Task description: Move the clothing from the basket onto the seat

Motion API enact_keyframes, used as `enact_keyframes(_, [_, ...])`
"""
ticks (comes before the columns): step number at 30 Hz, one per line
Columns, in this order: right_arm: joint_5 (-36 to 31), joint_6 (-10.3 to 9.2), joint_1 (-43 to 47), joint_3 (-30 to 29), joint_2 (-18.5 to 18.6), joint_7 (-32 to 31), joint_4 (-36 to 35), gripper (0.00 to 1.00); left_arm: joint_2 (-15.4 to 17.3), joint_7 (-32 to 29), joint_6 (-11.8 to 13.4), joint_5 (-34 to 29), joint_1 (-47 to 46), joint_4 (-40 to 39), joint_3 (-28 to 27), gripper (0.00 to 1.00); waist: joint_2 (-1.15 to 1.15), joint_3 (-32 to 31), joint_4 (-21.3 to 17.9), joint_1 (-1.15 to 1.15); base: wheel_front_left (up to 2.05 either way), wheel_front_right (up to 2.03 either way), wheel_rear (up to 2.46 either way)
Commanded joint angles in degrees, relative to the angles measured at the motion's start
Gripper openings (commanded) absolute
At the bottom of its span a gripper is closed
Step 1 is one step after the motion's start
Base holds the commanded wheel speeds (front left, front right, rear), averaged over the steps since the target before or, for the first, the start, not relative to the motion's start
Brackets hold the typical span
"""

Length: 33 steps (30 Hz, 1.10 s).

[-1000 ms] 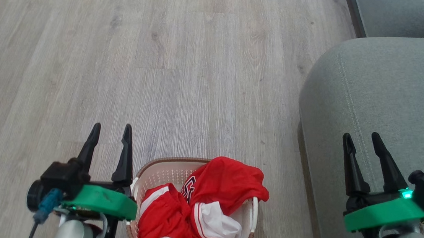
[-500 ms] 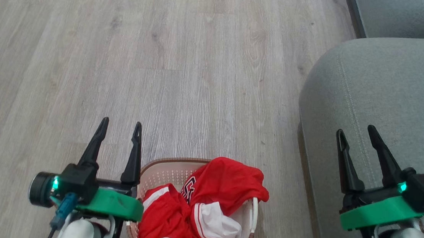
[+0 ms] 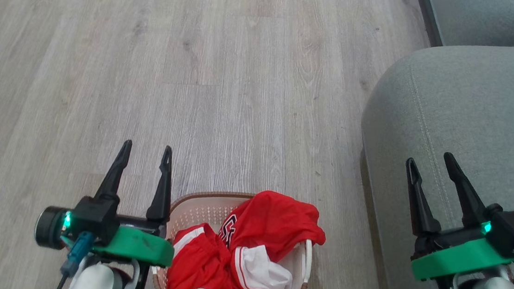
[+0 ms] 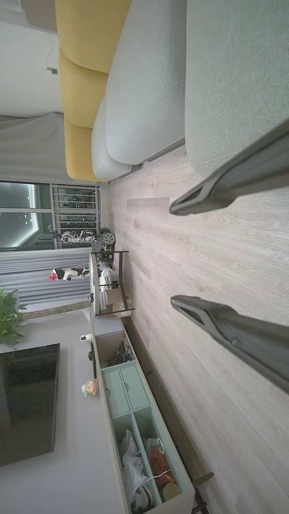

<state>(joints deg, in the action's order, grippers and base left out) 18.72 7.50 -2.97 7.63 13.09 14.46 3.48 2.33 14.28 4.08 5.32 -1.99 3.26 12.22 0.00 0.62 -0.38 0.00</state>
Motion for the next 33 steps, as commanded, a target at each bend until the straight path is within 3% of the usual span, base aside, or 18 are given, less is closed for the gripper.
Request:
enact_keyframes(1, [0.01,-0.01,-2.22,1.05,1.34,0.53,-1.77,1.00,0.54,0.72,0.24,0.08,-2.73,-1.79,-1.76,1.00,0.00,0.02,-0.03,0.00,0.00,0.00,0.00])
enact_keyframes(13, [0.58,-0.01,-2.38,0.82,1.89,0.53,-2.21,1.00,0.54,0.72,0.44,0.30,-3.14,-1.58,-1.06,1.00,0.00,1.48,-1.08,0.00,0.00,0.00,0.00])
enact_keyframes(25, [2.28,-0.01,-4.20,0.13,3.50,0.54,-3.68,1.00,0.54,0.72,1.19,1.53,-5.88,0.10,1.24,1.00,0.00,6.94,-4.06,0.00,0.00,0.00,0.00])
enact_keyframes(33, [3.81,-0.01,-6.34,-0.69,5.03,0.54,-4.98,1.00,0.54,0.72,2.53,3.60,-9.38,7.41,3.84,1.00,0.00,12.20,-5.86,0.00,0.00,0.00,0.00])
